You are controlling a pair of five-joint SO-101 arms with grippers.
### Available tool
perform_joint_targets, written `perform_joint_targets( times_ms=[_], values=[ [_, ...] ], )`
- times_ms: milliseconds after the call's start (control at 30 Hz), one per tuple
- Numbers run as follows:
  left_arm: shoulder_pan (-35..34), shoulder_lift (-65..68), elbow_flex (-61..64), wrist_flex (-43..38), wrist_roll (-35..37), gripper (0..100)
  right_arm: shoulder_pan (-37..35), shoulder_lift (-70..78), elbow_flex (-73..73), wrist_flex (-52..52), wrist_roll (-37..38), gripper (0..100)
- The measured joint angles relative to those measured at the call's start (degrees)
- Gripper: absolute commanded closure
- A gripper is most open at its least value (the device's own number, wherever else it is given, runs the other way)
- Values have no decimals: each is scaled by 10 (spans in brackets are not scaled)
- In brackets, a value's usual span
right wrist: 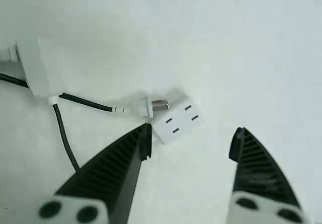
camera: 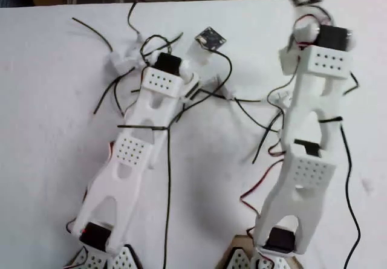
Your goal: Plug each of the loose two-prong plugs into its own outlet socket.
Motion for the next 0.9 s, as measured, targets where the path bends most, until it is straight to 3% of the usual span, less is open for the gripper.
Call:
perform_joint_targets(
  times_ms=[100, 200, 400, 567, 700, 900],
  values=[
    [0, 0, 0, 0, 0, 835, 17, -11, 62, -4, -89, 645],
    [0, 0, 0, 0, 0, 835, 30, -6, 111, -34, -129, 645],
    [0, 0, 0, 0, 0, 835, 58, 71, 117, -120, -159, 648],
    [0, 0, 0, 0, 0, 835, 57, 128, 118, -168, -189, 714],
    [0, 0, 0, 0, 0, 835, 57, 150, 115, -174, -193, 753],
    [0, 0, 0, 0, 0, 835, 40, 160, 106, -162, -194, 714]
  ],
)
